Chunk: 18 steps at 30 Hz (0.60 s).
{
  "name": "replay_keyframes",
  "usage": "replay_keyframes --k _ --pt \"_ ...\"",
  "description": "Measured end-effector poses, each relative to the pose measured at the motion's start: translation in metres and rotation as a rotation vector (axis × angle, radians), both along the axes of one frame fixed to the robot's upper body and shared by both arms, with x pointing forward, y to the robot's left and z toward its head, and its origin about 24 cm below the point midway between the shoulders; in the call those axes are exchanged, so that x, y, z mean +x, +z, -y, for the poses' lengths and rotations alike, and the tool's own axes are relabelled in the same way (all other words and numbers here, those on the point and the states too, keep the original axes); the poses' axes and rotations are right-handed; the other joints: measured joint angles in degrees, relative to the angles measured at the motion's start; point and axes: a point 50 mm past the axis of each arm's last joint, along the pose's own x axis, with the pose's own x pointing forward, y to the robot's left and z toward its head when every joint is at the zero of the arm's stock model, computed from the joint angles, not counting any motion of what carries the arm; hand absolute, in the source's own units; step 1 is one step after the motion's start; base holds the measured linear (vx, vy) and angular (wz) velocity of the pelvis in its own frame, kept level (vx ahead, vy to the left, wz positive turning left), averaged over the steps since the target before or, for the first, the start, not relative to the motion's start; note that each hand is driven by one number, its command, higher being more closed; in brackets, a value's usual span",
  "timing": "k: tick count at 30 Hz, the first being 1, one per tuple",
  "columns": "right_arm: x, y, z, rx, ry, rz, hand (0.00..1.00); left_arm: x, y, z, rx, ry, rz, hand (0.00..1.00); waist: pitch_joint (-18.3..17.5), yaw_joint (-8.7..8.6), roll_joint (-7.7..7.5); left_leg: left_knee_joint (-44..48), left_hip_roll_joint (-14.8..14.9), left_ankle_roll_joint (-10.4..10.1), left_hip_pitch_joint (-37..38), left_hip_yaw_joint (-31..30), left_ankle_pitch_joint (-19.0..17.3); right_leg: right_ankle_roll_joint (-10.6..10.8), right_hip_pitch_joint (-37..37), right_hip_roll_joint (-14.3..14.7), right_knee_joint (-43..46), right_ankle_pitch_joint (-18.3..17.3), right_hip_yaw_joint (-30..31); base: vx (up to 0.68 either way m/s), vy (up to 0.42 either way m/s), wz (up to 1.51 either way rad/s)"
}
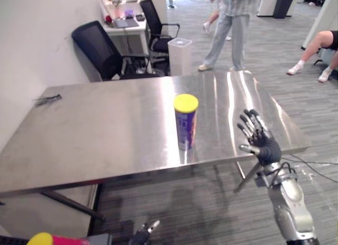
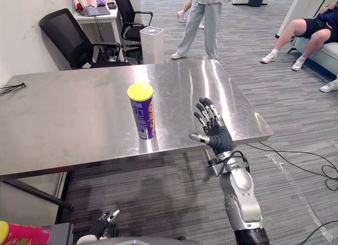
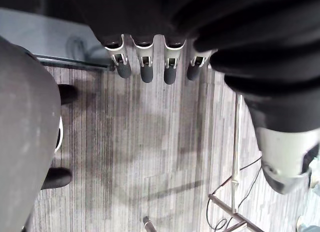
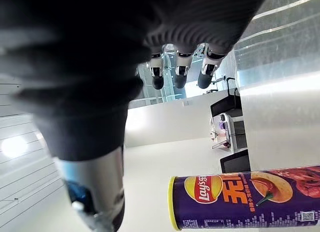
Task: Put the gum and the chips on the shelf.
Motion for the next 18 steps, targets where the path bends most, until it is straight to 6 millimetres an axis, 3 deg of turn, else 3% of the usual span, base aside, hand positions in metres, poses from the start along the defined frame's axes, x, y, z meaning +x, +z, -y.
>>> replay_keyframes --k 18 --pt "0.026 -0.009 -0.014 -0.036 0.016 -0.053 0.00 0.006 0.001 0.000 0.001 -0.003 0.001 0.00 1.0 1.15 0.20 -0.9 -0.3 0.2 0.0 -1.1 0.5 0.0 0.2 -0.1 -0.3 0.0 -1.1 0.00 -0.003 0.03"
